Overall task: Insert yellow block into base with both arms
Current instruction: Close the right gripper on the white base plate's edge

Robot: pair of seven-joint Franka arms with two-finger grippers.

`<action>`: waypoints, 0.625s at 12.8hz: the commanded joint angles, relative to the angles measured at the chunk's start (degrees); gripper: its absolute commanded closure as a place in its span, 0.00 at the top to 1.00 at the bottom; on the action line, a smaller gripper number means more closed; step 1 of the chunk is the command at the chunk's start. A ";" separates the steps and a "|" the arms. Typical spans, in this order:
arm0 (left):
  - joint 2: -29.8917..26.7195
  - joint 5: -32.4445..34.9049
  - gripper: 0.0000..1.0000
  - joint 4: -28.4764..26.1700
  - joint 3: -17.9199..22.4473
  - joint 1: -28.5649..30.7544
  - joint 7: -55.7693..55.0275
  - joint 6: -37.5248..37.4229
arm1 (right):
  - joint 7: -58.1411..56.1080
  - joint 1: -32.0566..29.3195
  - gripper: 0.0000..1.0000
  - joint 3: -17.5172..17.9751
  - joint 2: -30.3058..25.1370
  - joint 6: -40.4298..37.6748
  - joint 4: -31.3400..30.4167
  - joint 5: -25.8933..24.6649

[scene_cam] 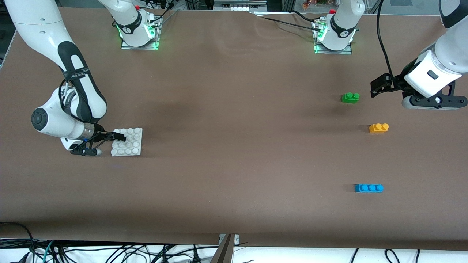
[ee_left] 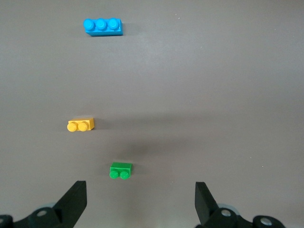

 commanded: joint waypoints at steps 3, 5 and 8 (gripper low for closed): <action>-0.35 -0.16 1.00 0.40 -0.35 0.20 0.61 -0.16 | -2.08 -0.64 1.00 0.58 1.57 0.13 1.68 1.47; -0.35 -0.16 1.00 0.40 -0.35 0.20 0.61 -0.25 | -2.08 -0.73 0.95 0.67 1.66 0.05 1.68 1.47; -0.35 -0.16 1.00 0.31 -0.35 0.20 0.61 -0.51 | -2.00 -0.64 0.73 0.75 1.66 -0.04 1.68 1.47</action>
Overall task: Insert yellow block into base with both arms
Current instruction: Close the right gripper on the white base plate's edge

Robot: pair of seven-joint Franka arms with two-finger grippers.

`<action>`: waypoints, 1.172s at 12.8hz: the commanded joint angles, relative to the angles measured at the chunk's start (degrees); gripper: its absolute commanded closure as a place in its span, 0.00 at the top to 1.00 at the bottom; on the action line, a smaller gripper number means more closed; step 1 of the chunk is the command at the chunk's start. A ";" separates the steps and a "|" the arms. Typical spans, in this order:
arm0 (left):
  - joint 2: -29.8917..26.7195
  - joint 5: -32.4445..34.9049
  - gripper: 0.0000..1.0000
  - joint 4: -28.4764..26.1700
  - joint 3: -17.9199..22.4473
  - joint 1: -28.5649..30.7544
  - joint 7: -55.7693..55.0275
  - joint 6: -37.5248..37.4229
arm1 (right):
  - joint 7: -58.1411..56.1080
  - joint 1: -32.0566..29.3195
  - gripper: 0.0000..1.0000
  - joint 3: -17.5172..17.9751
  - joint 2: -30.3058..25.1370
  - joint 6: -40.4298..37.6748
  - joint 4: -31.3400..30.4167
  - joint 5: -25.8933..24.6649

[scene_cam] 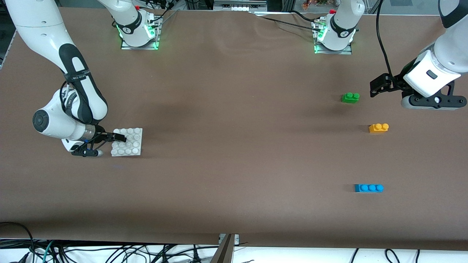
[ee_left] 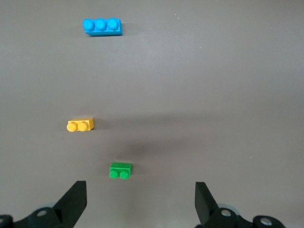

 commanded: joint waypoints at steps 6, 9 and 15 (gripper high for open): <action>-0.35 -0.16 1.00 0.66 -0.52 0.20 0.61 -0.42 | -1.45 -0.57 0.65 0.60 1.31 0.13 0.86 1.00; -0.35 -0.16 1.00 0.75 -1.21 -0.15 0.26 -0.42 | -1.45 -0.13 0.64 0.69 1.66 -0.05 1.65 1.00; -0.35 -0.07 1.00 0.84 -1.40 0.03 0.34 -0.42 | -0.57 -0.13 0.64 3.14 2.01 -0.05 2.53 1.27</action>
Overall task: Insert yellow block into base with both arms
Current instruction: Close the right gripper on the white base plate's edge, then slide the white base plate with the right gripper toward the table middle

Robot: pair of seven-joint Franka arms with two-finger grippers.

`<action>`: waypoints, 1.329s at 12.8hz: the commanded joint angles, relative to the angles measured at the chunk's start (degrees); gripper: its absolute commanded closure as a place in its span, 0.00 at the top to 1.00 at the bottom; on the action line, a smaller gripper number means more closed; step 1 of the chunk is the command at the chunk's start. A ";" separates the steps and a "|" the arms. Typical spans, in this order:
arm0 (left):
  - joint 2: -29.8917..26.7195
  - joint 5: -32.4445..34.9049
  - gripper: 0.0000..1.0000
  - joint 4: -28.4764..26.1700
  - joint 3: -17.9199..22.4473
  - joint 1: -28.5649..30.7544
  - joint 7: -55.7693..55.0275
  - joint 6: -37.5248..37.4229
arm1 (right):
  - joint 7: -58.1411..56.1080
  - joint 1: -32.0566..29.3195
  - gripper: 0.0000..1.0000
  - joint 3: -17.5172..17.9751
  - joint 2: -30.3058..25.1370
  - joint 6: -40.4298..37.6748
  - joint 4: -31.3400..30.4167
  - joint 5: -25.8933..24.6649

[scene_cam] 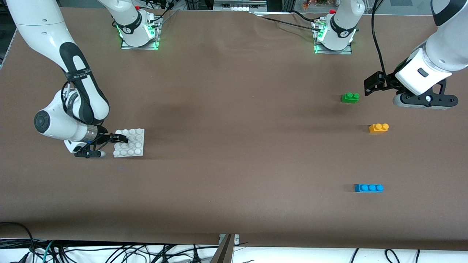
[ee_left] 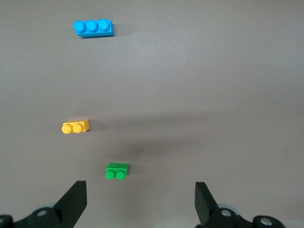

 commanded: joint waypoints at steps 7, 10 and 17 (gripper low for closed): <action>-0.30 -0.07 1.00 0.80 0.04 0.30 0.43 -0.33 | 5.88 1.47 0.64 3.83 2.11 0.67 1.86 1.79; -0.30 0.45 1.00 0.80 -0.05 0.30 0.69 -0.33 | 7.56 3.49 0.64 3.83 2.54 0.67 2.73 1.79; -0.22 0.72 1.00 0.89 -0.14 0.30 0.78 -0.33 | 9.31 6.48 0.64 3.91 3.34 0.67 3.62 1.88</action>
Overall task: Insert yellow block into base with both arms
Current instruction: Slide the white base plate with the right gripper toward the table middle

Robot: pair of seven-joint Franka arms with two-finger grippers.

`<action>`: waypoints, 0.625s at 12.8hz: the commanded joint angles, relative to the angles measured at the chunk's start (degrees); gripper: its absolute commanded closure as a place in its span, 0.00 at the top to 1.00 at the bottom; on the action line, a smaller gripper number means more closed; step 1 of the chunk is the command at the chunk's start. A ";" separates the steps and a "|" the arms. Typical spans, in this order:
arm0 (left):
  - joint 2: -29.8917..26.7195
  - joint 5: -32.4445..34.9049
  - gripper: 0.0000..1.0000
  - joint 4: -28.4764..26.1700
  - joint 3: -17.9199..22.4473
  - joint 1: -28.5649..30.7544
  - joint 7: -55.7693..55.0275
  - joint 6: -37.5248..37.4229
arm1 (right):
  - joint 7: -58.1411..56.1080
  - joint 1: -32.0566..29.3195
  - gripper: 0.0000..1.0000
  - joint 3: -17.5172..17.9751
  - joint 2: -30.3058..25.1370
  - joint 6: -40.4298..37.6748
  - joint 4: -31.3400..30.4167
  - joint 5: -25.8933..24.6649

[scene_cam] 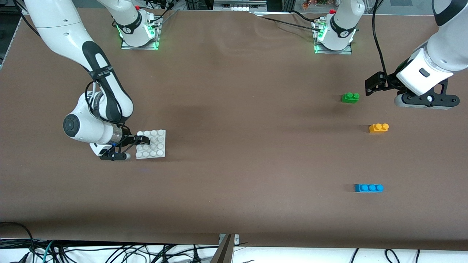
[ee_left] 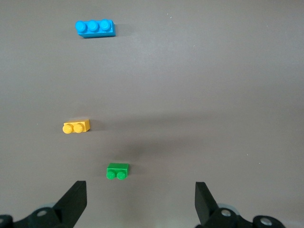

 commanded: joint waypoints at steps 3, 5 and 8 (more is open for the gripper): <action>-0.30 0.69 1.00 0.84 -0.20 0.21 0.78 -0.33 | 4.54 3.11 0.64 0.44 2.53 0.45 2.23 1.55; -0.30 0.69 1.00 0.84 -0.20 0.21 0.69 -0.33 | 4.64 3.55 0.64 0.44 2.54 0.45 2.41 1.47; -0.30 0.69 1.00 0.84 -0.47 0.12 0.34 -0.33 | 5.51 5.13 0.65 0.35 2.71 0.36 2.76 1.47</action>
